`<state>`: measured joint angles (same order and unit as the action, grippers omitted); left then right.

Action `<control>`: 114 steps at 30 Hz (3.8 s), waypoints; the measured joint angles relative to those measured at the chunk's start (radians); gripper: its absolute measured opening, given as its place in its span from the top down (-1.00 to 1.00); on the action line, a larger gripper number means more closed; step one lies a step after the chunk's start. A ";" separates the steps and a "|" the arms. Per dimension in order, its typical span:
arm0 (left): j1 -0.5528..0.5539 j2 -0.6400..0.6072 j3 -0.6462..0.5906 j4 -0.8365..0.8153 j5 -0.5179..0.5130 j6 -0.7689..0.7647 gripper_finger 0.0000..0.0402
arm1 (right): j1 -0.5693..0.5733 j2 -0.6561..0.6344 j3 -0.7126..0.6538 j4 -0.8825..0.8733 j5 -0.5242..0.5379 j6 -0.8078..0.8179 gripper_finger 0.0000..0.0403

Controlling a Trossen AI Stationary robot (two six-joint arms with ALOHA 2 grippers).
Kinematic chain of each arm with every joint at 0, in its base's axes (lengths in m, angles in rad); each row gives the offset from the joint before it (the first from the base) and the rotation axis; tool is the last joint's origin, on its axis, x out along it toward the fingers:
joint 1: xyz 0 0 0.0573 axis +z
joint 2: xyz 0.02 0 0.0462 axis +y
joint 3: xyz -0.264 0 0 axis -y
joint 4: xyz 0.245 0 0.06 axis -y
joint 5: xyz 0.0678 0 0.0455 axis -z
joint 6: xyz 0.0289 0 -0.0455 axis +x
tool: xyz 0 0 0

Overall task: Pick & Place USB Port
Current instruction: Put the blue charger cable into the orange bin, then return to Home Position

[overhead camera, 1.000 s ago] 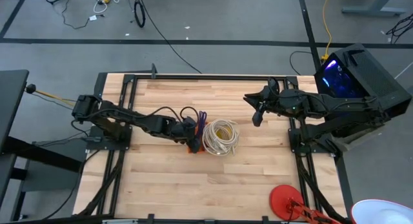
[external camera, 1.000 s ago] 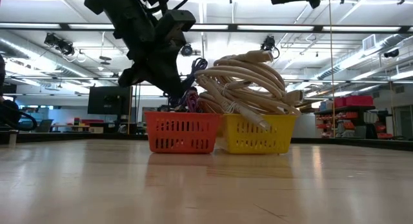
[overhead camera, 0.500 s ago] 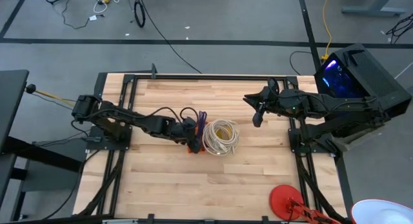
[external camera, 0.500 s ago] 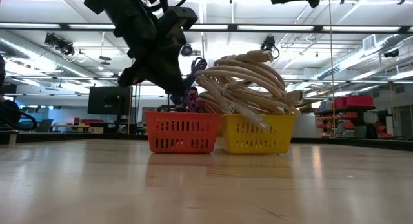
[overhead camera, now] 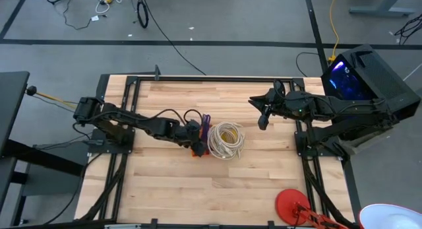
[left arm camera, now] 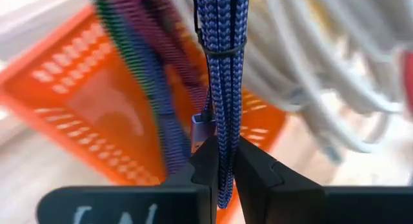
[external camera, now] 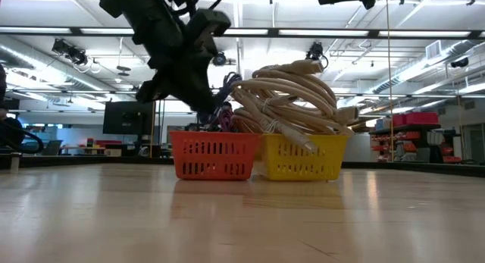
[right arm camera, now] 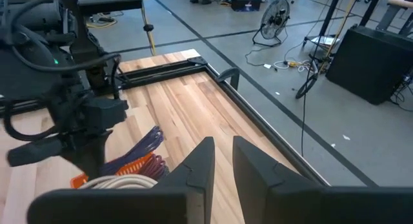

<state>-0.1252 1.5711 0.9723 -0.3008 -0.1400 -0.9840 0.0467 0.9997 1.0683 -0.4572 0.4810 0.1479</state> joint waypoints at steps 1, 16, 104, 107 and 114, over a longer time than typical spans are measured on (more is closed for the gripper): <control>0.000 0.000 0.000 -0.017 -0.005 0.000 0.77 | 0.000 0.000 0.000 0.000 0.000 0.000 0.70; 0.004 0.000 0.000 -0.030 0.026 0.007 0.09 | 0.000 0.000 0.000 0.000 -0.001 0.000 0.70; 0.357 -1.514 -0.726 -0.117 -0.012 0.301 0.01 | -0.242 0.001 -0.862 1.375 -0.461 0.524 0.87; 0.357 -1.513 -0.791 -0.029 0.007 0.256 0.01 | -0.243 0.002 -0.927 1.434 -0.464 0.556 0.89; 0.357 -1.503 -0.891 0.124 0.003 0.177 0.01 | -0.272 0.004 -1.054 1.507 -0.472 0.654 0.89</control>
<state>0.2314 0.0682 0.0816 -0.1767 -0.1368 -0.8075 -0.2249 1.0038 0.0139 1.0499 0.0088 0.8021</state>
